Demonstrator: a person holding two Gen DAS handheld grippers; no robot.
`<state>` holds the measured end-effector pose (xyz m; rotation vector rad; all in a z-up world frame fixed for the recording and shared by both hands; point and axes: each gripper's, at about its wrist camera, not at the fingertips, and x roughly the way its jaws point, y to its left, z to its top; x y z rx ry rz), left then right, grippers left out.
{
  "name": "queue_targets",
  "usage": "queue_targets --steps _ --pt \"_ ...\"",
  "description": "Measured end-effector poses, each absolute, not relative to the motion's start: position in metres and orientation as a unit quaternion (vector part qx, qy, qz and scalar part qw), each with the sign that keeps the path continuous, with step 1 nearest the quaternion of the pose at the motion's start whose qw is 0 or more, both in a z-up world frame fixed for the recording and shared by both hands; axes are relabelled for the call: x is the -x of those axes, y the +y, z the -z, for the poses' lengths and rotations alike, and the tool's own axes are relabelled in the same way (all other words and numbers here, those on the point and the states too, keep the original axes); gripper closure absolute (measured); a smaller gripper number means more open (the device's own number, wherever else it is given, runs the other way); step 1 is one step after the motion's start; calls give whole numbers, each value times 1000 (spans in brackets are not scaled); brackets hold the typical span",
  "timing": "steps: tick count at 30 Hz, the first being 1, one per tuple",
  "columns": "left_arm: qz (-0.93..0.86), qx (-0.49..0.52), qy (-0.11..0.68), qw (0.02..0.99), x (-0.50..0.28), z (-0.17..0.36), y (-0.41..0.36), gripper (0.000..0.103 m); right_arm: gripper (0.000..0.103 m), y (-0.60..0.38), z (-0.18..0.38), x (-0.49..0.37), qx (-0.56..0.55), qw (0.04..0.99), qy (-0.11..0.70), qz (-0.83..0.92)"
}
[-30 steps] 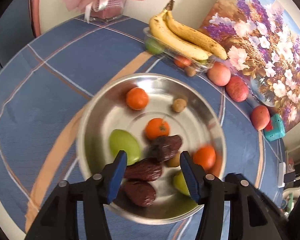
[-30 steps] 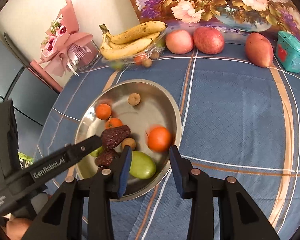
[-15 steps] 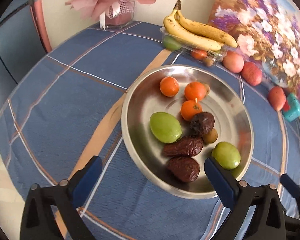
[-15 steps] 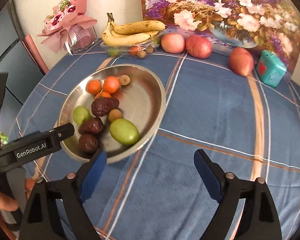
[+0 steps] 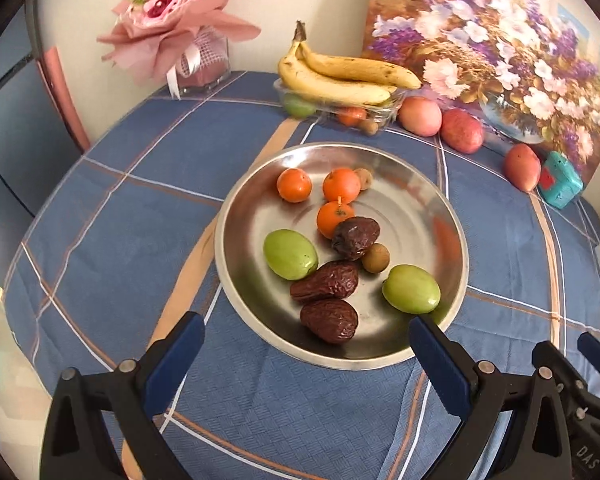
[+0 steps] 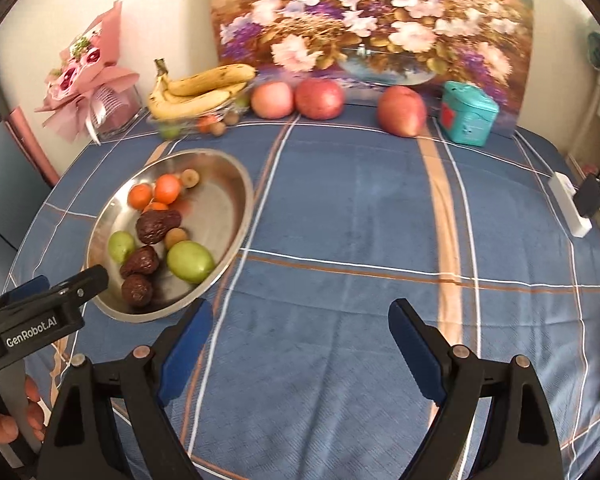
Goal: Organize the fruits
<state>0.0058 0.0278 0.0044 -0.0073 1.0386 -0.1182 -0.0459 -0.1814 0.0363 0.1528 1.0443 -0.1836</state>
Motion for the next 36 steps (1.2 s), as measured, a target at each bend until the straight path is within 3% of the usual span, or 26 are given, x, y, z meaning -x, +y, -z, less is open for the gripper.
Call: queue_targets --steps 36 --pt "5 -44 489 871 -3 -7 21 0 13 -202 -30 39 -90 852 505 101"
